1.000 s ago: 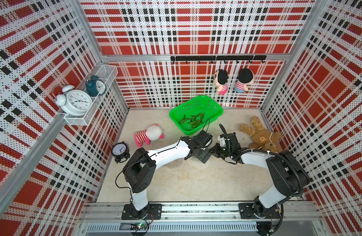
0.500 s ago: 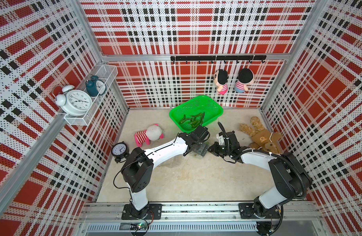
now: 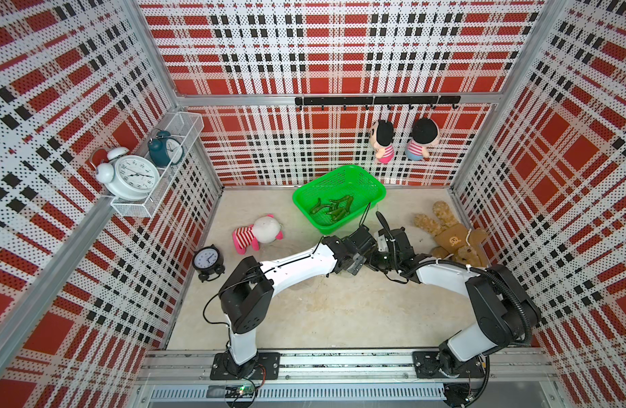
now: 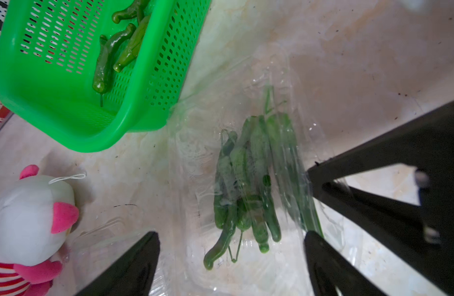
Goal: Take small green peppers out of containers
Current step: Open the packing box at the center of the board.
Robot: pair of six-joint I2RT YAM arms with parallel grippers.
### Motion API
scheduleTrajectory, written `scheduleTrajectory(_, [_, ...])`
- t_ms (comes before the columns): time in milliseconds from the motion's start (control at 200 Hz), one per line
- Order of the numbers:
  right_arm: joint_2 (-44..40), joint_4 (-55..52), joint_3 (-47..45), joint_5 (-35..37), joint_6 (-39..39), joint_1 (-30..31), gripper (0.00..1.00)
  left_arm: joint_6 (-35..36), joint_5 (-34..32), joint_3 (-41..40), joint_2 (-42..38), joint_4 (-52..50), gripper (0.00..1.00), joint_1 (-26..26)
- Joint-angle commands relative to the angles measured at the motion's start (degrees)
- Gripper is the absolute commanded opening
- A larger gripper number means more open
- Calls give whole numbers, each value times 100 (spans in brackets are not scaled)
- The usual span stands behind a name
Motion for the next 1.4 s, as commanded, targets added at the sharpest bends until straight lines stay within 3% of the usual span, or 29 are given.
scheduleTrajectory(0, [-252,-275,-77,21,-168,38,0,58,-912,-28,22,-250,90,124])
scheduleTrajectory(431, [-250,-326,-288,92,-391,33,0,-80,-1270,-37,-61,-430,88,234])
scheduleTrajectory(1082, [-242,-493,-180,121,-573,33,0,-203,-1083,354,-198,-758,88,226])
scheduleTrajectory(1393, [-428,-982,-6,355,-857,-50,0,-153,-1039,826,-690,-1278,94,569])
